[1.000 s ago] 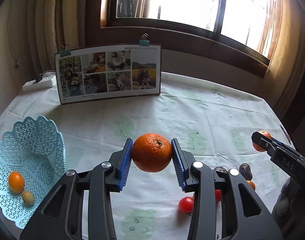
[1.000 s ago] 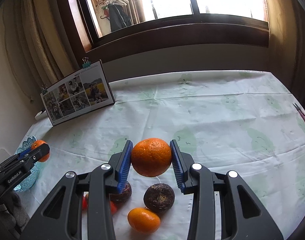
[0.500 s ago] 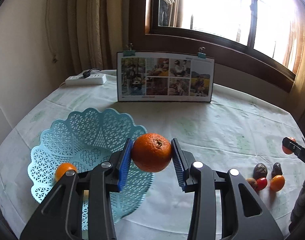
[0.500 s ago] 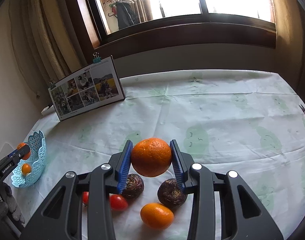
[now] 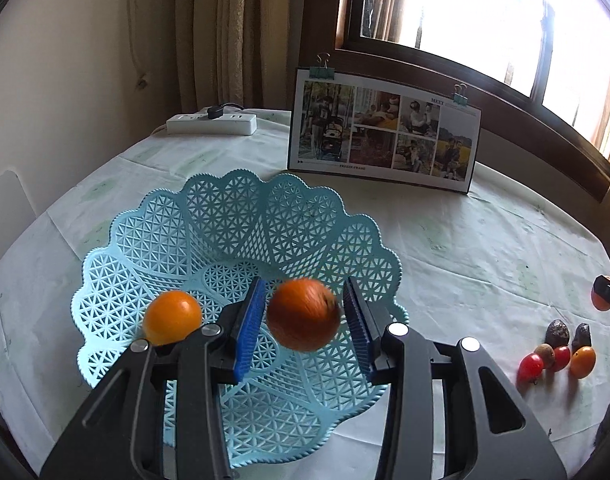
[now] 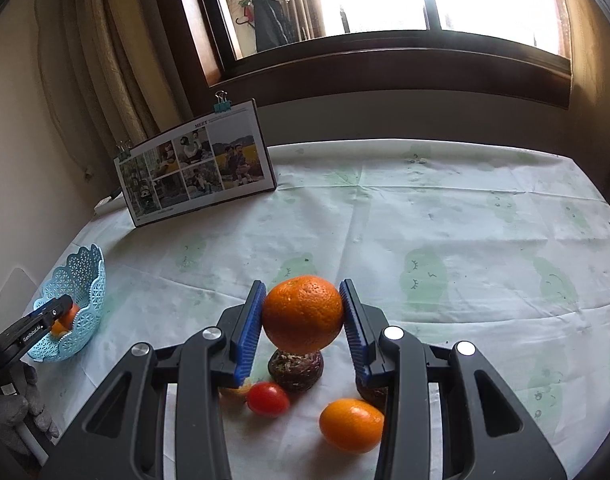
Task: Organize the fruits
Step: 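Carry the orange into the basket and open the left tool while the right releases its tangerine there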
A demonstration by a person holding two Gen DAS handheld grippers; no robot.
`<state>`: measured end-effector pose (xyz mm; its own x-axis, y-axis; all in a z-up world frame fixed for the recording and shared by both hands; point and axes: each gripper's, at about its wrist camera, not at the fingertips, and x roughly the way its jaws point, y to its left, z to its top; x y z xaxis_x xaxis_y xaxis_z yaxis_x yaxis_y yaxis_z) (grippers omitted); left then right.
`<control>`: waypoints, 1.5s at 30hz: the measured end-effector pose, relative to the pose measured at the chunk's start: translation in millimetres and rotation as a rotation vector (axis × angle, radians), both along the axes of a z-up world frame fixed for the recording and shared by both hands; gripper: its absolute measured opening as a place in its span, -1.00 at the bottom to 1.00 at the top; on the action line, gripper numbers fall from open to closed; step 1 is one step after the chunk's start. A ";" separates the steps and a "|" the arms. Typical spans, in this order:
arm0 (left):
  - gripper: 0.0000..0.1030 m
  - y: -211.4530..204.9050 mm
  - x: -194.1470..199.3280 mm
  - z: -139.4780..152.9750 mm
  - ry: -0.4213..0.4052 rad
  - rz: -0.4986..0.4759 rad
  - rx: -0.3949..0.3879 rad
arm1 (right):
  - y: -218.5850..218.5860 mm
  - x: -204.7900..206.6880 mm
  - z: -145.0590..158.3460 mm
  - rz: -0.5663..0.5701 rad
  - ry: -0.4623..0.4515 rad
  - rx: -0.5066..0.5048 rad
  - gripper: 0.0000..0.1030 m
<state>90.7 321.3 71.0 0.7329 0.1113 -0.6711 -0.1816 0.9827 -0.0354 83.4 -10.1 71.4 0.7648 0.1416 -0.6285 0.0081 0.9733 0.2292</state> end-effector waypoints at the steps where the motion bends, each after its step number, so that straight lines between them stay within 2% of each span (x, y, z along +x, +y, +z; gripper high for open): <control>1: 0.20 3.6 -1.2 2.2 -0.012 0.010 -0.003 | 3.2 0.1 0.2 0.008 0.003 0.004 -0.25; 2: 0.36 7.0 -3.2 5.1 -0.030 0.023 -0.004 | 6.5 0.0 0.4 0.015 0.006 0.009 -0.25; 3: 0.44 10.5 -5.1 8.3 -0.046 0.035 -0.003 | 10.6 0.0 1.1 0.024 0.007 0.014 -0.25; 7: 0.49 29.4 -11.5 21.2 -0.087 0.068 -0.020 | 30.5 -1.8 7.4 0.064 0.000 0.019 -0.25; 10: 0.68 42.6 -18.4 30.0 -0.120 0.099 -0.013 | 50.8 -2.2 13.4 0.105 -0.009 0.025 -0.25; 14: 0.94 53.2 -28.4 37.0 -0.162 0.128 0.035 | 84.1 -0.7 18.5 0.172 -0.008 0.036 -0.25; 18: 0.94 58.7 -36.0 39.1 -0.183 0.130 0.081 | 121.8 2.0 24.1 0.248 -0.009 0.043 -0.25; 23: 0.94 68.2 -42.7 39.3 -0.186 0.120 0.067 | 165.8 5.1 27.8 0.334 -0.009 0.040 -0.25; 30: 0.94 90.3 -53.4 40.2 -0.219 0.194 0.049 | 214.9 7.4 22.2 0.433 -0.008 0.023 -0.25; 39: 0.94 105.7 -61.2 35.8 -0.215 0.230 0.053 | 246.8 18.8 10.0 0.465 0.020 0.010 -0.25; 45: 0.94 104.7 -61.0 33.1 -0.211 0.229 0.038 | 248.4 26.9 8.6 0.455 0.017 0.019 -0.24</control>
